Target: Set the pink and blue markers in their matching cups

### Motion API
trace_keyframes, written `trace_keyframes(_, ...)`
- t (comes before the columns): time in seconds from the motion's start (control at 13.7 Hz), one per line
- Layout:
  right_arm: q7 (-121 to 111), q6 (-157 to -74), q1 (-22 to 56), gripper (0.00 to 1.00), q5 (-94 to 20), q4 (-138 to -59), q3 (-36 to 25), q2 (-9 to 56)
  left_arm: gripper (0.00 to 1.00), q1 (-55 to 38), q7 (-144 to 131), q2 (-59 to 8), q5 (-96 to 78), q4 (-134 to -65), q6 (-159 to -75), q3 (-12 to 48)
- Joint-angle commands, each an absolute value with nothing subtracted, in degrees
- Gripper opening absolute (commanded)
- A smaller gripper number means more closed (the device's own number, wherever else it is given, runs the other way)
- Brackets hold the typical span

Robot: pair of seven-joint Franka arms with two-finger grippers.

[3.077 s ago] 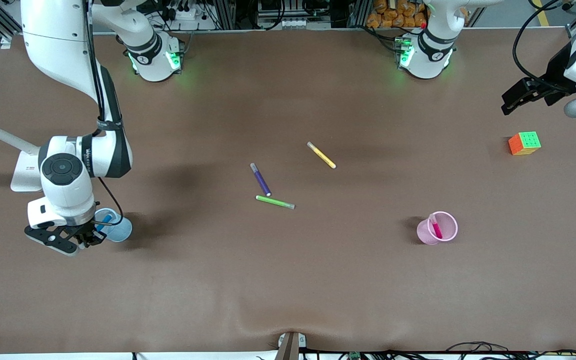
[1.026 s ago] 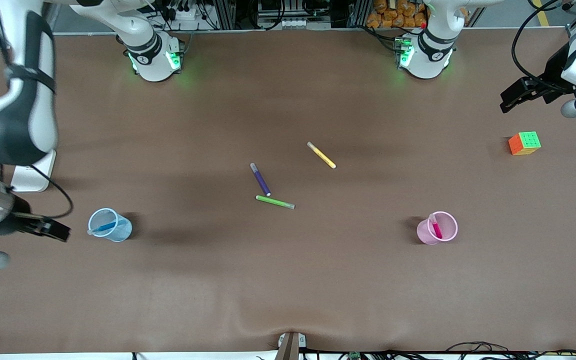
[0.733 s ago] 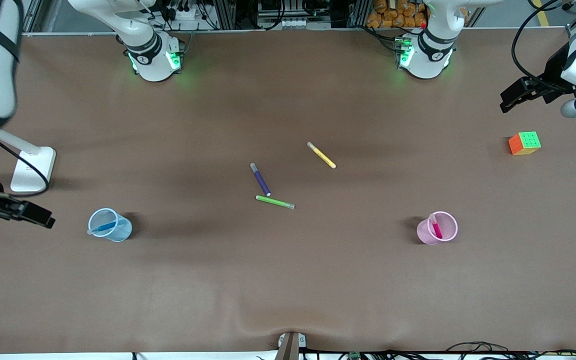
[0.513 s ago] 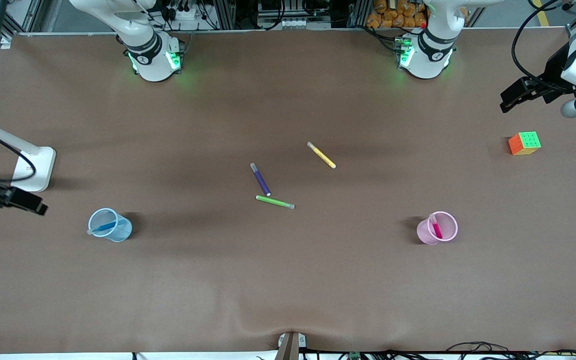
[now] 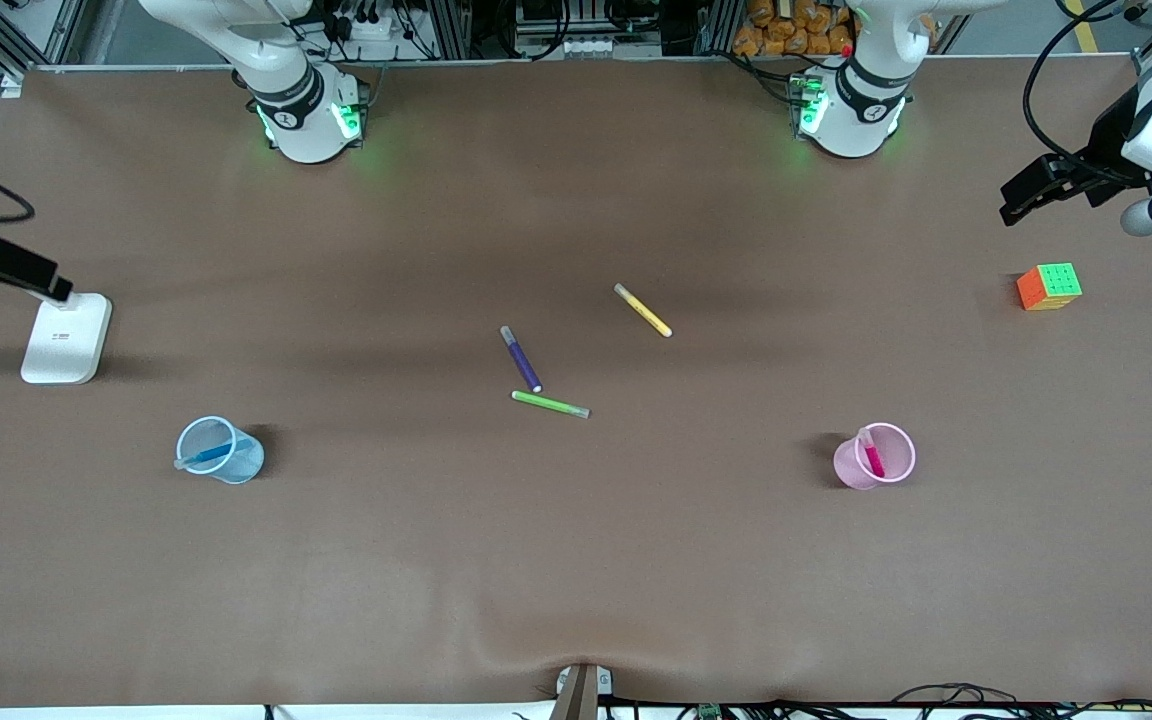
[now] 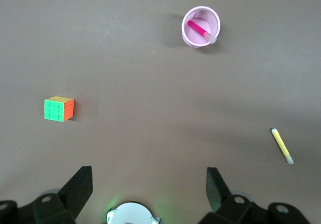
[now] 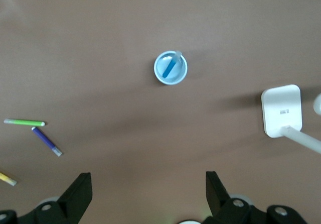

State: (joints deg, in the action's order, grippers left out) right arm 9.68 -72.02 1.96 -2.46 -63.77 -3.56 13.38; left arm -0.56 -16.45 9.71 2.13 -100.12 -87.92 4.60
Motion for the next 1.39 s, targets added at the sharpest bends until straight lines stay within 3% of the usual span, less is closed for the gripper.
trace_keyframes(0.0,9.2,-74.6,1.4,1.00,-2.2,-74.1,-3.5,6.2,1.00,-0.4,-14.8,9.9,1.7,-99.8,-87.2,4.4)
trace_keyframes(0.44,7.8,-84.4,0.3,1.00,-2.1,-91.1,-3.0,-3.3,1.00,-0.5,-14.8,10.1,1.7,-99.8,-86.9,4.4)
trace_keyframes(0.88,-2.1,-85.1,-2.4,1.00,-0.2,-91.2,-1.3,-3.3,1.00,-0.5,-14.7,10.1,1.8,-99.8,-86.4,4.5)
trace_keyframes(1.32,-7.4,-84.8,-3.0,1.00,0.4,-84.3,-1.3,0.8,1.00,-0.5,-14.7,9.8,1.8,-98.7,-86.4,4.5)
